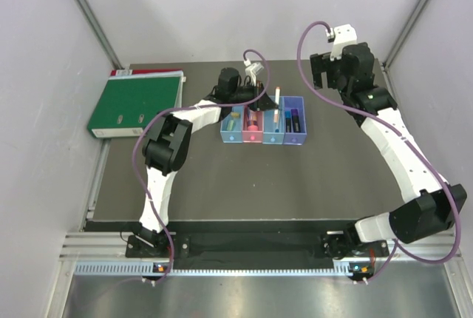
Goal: Sort the stationery into containers
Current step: Place the pen in the storage box, then reset both arms
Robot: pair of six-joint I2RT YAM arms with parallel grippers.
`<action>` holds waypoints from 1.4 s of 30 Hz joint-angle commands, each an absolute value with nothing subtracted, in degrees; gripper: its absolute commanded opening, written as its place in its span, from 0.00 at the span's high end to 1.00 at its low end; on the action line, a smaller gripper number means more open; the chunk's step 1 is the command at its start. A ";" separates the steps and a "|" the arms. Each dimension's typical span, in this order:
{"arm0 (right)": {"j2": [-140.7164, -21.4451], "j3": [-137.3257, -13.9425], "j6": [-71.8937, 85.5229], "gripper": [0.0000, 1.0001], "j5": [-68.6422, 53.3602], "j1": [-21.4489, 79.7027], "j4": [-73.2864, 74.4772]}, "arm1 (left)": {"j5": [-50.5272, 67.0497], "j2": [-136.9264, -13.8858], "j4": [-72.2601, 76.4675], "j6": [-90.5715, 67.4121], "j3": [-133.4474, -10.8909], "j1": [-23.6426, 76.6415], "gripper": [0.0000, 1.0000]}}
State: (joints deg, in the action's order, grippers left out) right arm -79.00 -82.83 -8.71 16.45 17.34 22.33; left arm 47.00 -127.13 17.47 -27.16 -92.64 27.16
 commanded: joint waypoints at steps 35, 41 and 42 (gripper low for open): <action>-68.12 -85.08 -9.67 0.00 2.89 16.70 34.89 | 8.81 -89.50 -21.61 -1.24 -86.76 18.81 0.01; -66.36 -86.75 -11.95 0.00 1.85 16.87 44.20 | -0.97 -69.72 -24.34 5.62 -75.34 14.33 0.01; -65.40 -86.14 -11.95 0.00 1.41 16.79 44.73 | -1.14 -64.82 -24.43 5.89 -73.93 14.07 0.01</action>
